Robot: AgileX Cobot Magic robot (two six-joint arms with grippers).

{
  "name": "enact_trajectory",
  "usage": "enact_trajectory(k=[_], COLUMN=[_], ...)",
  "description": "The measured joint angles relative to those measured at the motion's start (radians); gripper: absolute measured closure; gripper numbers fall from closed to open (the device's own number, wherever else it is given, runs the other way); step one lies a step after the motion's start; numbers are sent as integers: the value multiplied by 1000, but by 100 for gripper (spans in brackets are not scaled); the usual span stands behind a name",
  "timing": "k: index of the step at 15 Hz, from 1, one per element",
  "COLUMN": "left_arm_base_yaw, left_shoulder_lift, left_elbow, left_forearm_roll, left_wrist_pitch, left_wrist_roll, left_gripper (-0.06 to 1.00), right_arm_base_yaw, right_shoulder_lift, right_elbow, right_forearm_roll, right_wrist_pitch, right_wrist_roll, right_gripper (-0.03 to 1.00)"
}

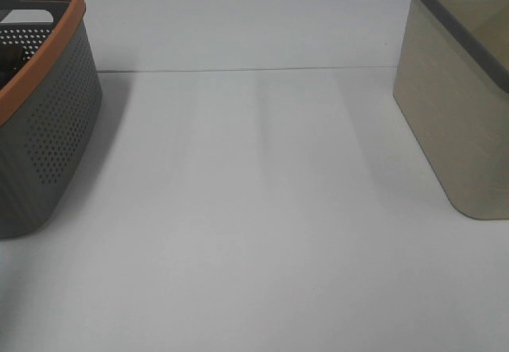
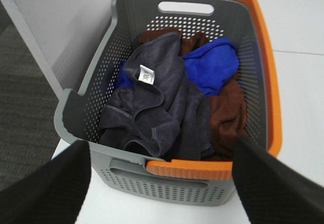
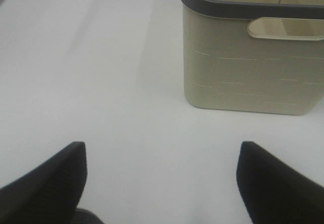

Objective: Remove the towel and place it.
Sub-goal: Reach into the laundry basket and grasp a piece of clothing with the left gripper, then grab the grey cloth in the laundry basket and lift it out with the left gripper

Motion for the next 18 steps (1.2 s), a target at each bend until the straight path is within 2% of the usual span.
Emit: enact_trajectory(k=[1,3,9,11,14,16,18], left_arm_base_yaw=[0,0,0,28,136,201,249], left_shoulder_lift=[132,299,801,926,1071,1129,1172], left_elbow=[-45,-114,-402,-518,-666,-730,-770], left_forearm_roll=[55,91,110,98,-33,-159,-234], left_wrist_pitch=[0,11,156,190,259,265,265], left_wrist_roll=[-88,-137,-146,-146,-91,-49,-32], left_gripper=[21,21,21,21,21,21,21], right_arm_base_yaw=[0,0,0,0,0,0,0], right_shoulder_lift=[0,0,0,0,0,0,0], right_elbow=[0,0,0,0,0,0,0], right_forearm_roll=[0,0,0,0,0,1,1], right_wrist_pitch=[0,0,0,0,0,0,0], right_wrist_roll=[0,0,0,0,0,0,0], right_gripper=[20,20,20,20,20,20,20])
